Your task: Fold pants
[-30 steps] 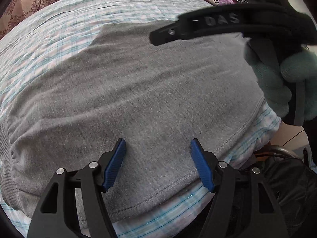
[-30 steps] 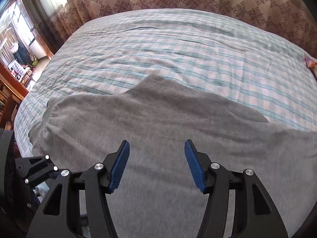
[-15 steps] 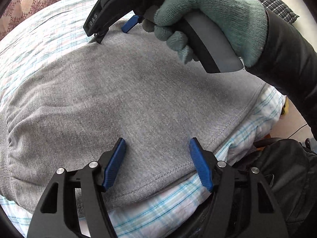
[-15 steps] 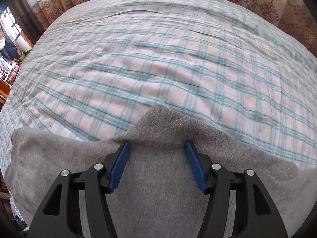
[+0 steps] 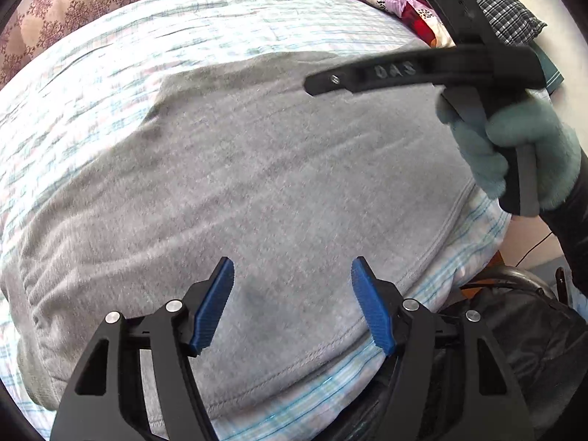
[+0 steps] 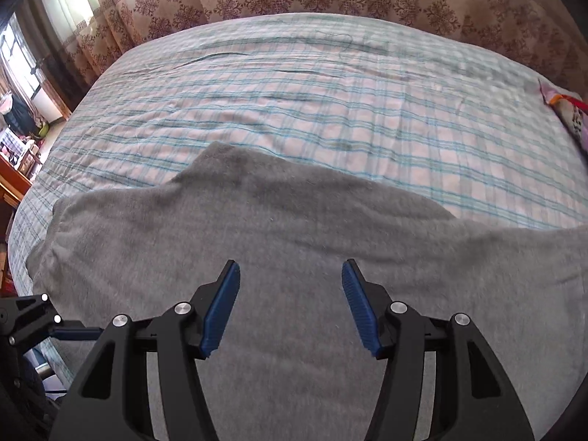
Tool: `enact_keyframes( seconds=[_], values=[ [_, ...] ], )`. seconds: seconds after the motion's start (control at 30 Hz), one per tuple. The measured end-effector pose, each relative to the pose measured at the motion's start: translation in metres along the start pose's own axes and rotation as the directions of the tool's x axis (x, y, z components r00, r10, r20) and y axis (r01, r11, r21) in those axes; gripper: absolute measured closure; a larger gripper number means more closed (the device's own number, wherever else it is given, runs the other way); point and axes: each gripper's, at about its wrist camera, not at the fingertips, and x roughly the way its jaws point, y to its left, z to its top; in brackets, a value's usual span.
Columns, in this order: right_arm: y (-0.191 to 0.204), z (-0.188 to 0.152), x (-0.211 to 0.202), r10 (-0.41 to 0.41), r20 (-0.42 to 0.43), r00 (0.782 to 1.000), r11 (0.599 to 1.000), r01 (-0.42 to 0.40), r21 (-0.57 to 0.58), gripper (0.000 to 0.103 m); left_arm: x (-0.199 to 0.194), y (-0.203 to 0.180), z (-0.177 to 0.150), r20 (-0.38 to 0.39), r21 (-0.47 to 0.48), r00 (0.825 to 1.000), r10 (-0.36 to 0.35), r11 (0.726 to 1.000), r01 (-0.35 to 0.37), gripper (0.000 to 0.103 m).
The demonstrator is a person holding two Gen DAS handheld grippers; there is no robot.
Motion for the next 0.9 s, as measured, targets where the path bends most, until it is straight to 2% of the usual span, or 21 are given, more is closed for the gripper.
enact_keyframes(
  seconds=[0.1, 0.17, 0.37, 0.43, 0.53, 0.67, 0.7, 0.73, 0.8, 0.83, 0.9],
  values=[
    [-0.044, -0.024, -0.024, -0.003, 0.024, 1.0, 0.994, 0.0, 0.109, 0.045, 0.003, -0.016, 0.025, 0.011, 0.023, 1.0, -0.018, 1.0, 0.018, 0.033],
    [-0.072, -0.039, -0.039, -0.018, 0.046, 0.999, 0.983, 0.01, 0.181, 0.045, 0.008, -0.026, 0.043, 0.01, 0.025, 0.999, -0.044, 0.999, 0.044, 0.025],
    [-0.14, -0.087, -0.079, -0.083, 0.101, 0.991, 0.938, 0.044, 0.345, 0.045, 0.027, -0.054, 0.096, -0.01, 0.038, 0.997, -0.078, 0.996, 0.078, 0.025],
    [-0.16, -0.105, -0.091, -0.104, 0.109, 0.989, 0.918, 0.053, 0.393, 0.045, 0.032, -0.066, 0.109, -0.016, 0.052, 0.996, -0.089, 0.995, 0.089, 0.02],
    [-0.189, -0.133, -0.106, -0.14, 0.122, 0.983, 0.869, 0.063, 0.49, 0.045, 0.044, -0.08, 0.134, -0.007, 0.079, 0.996, -0.089, 0.993, 0.089, 0.015],
    [-0.229, -0.171, -0.121, -0.17, 0.168, 0.971, 0.764, 0.022, 0.645, 0.046, 0.063, -0.098, 0.167, 0.001, 0.095, 0.993, -0.12, 0.988, 0.12, 0.015],
    [-0.238, -0.18, -0.124, -0.166, 0.18, 0.97, 0.736, 0.0, 0.677, 0.049, 0.068, -0.101, 0.177, 0.001, 0.095, 0.991, -0.131, 0.987, 0.131, 0.015],
    [-0.246, -0.187, -0.124, -0.145, 0.197, 0.97, 0.712, -0.036, 0.701, 0.058, 0.074, -0.105, 0.186, 0.002, 0.095, 0.99, -0.139, 0.986, 0.139, 0.015],
    [-0.259, -0.195, -0.123, -0.104, 0.219, 0.97, 0.668, -0.095, 0.738, 0.063, 0.083, -0.111, 0.205, 0.01, 0.101, 0.988, -0.152, 0.983, 0.151, 0.015],
    [-0.261, -0.197, -0.123, -0.094, 0.223, 0.97, 0.651, -0.11, 0.751, 0.067, 0.088, -0.116, 0.215, 0.017, 0.106, 0.987, -0.159, 0.982, 0.156, 0.014],
    [-0.261, -0.198, -0.124, -0.099, 0.233, 0.967, 0.656, -0.113, 0.746, 0.067, 0.097, -0.122, 0.233, 0.035, 0.116, 0.985, -0.167, 0.98, 0.162, 0.011]
  ],
)
